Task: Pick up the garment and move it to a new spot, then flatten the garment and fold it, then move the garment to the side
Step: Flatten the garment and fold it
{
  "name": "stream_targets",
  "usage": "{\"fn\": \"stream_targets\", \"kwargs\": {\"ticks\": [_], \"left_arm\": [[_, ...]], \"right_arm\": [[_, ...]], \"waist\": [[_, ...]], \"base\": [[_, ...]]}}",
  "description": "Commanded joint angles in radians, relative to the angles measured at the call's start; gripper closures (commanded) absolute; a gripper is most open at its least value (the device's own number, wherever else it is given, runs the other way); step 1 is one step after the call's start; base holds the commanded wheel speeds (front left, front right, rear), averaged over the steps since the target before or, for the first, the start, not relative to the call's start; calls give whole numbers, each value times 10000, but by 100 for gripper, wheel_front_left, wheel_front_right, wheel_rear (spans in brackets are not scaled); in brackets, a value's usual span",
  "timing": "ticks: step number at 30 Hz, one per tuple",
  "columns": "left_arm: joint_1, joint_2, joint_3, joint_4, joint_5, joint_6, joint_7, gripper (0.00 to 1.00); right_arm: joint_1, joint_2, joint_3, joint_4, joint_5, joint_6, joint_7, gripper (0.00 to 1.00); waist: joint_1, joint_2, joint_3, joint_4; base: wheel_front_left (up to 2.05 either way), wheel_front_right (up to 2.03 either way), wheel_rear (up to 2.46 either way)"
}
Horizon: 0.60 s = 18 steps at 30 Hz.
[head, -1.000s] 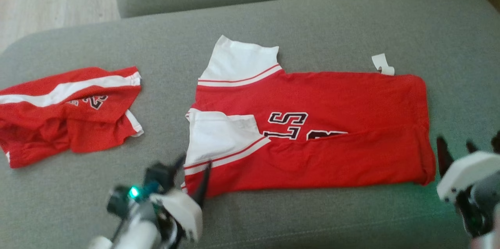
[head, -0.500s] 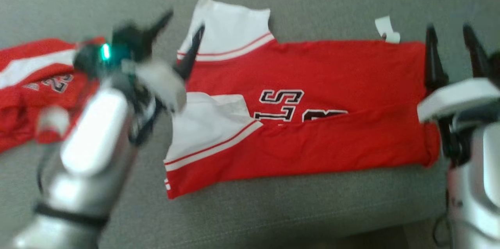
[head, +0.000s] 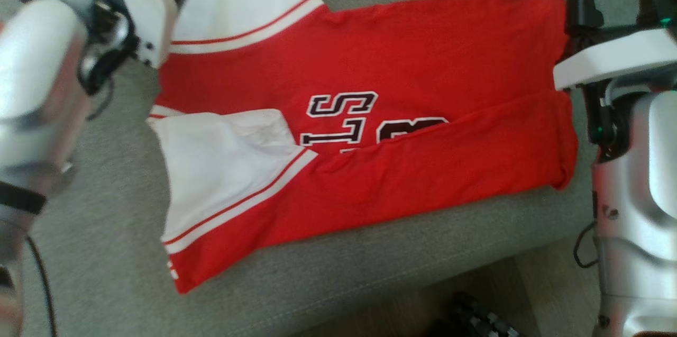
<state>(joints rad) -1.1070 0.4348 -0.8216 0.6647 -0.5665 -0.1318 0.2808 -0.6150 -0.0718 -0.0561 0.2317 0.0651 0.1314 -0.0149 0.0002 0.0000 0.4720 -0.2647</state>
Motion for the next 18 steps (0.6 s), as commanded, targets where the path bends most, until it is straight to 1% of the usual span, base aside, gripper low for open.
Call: {"fn": "stream_targets", "kwargs": {"ticks": [1,6,13,18], "left_arm": [[-800,515,19,19,-50,14,-58,0],[-1371,674,-630,835,-340,13,-489,0],[-1817,565,-1292,1535,-707,13,-943,0],[-1952,418,-1884,1629,-1458,12,-1011,0]], "right_arm": [[-291,99,267,-312,107,-7,-105,0],[-379,142,410,-326,179,-7,-173,0],[-361,170,415,-359,180,-7,-143,0],[-359,186,371,-309,175,-7,-128,0]], "waist": [[-2,0,401,-378],[-2,0,627,-584],[-2,0,745,-675],[-2,0,801,-682]], "base": [[0,0,0],[0,0,0],[0,0,0],[0,0,0]]}}
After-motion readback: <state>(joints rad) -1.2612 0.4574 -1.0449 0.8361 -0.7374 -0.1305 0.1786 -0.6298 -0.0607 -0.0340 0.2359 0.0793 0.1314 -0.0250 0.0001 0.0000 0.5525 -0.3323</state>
